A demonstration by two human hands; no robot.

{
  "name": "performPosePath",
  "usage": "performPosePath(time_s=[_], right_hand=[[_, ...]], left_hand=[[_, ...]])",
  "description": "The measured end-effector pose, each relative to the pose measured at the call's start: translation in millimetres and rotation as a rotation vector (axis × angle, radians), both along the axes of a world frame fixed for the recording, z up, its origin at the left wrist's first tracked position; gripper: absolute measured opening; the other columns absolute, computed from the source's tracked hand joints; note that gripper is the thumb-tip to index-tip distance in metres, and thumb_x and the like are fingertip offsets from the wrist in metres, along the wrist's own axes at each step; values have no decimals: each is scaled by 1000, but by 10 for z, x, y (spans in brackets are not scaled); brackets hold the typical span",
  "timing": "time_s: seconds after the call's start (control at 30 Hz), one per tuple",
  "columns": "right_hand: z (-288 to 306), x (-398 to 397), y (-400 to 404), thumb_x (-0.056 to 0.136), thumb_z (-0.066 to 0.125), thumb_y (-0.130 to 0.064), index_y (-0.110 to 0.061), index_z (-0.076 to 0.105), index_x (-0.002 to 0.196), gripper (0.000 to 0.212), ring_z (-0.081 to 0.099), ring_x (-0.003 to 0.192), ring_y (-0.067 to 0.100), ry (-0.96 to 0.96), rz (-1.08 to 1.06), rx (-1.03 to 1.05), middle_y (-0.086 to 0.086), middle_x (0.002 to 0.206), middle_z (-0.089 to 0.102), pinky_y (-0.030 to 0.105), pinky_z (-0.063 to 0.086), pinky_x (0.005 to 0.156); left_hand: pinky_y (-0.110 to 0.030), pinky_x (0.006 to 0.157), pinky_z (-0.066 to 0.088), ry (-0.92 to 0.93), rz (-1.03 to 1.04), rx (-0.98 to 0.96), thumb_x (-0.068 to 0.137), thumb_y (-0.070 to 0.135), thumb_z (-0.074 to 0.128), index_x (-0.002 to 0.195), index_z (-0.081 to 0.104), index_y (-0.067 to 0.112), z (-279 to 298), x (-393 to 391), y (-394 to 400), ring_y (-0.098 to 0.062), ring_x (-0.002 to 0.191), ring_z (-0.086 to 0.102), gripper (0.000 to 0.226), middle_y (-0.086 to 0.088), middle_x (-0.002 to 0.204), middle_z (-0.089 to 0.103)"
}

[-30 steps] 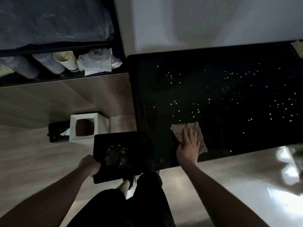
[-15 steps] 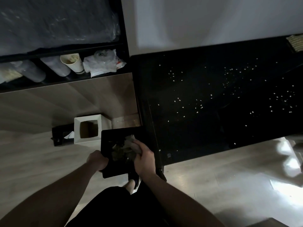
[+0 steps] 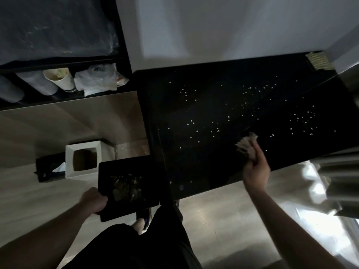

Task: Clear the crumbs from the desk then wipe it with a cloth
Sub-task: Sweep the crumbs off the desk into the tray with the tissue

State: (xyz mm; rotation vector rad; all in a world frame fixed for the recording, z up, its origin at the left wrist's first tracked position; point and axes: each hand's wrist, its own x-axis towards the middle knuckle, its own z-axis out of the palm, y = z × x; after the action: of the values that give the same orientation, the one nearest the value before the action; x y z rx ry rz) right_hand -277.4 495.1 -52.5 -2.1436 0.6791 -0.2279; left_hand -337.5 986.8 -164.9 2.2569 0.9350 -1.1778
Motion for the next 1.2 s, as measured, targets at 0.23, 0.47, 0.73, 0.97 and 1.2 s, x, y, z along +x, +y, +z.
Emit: performPosePath(time_s=[0.23, 0.47, 0.73, 0.97, 1.2], right_hand=[[-629, -110, -701, 89, 42, 2, -18, 38, 158, 73, 49, 137, 30, 326, 117, -204, 13, 158, 46, 41, 45, 102], [-1081, -396, 121, 80, 48, 17, -12, 33, 162, 88, 4, 159, 42, 401, 16, -84, 17, 172, 17, 56, 8, 127], [-895, -858, 1560, 67, 45, 20, -24, 44, 157, 101, 10, 160, 19, 410, 30, 102, -4, 171, 25, 44, 41, 114], [-533, -809, 2519, 81, 44, 14, -36, 58, 146, 83, 59, 129, 16, 458, 264, 318, -7, 146, 61, 30, 51, 106], [-283, -599, 2337, 85, 49, 8, -19, 66, 139, 63, 64, 121, 6, 373, 294, 415, -10, 123, 71, 10, 46, 103]], left_hand=[[-30, 59, 48, 34, 0, 46, 83, 15, 60, 84, 68, 1, -72, -10, -5, -32, 73, 68, 16, -16, 80, 71], [-30, 59, 45, 51, 53, 2, 86, 12, 60, 87, 67, -1, -31, -30, -19, -34, 78, 70, 16, -20, 87, 72], [-31, 60, 47, 22, 19, 7, 87, 15, 58, 87, 65, 0, 48, -104, -65, -35, 84, 71, 17, -20, 89, 72], [-31, 61, 48, 4, 20, -10, 86, 17, 58, 91, 68, -1, 80, -136, -48, -34, 83, 70, 21, -18, 88, 72], [-31, 61, 49, 17, 32, -18, 84, 17, 57, 96, 68, 0, 97, -123, -8, -34, 85, 70, 23, -18, 92, 72]])
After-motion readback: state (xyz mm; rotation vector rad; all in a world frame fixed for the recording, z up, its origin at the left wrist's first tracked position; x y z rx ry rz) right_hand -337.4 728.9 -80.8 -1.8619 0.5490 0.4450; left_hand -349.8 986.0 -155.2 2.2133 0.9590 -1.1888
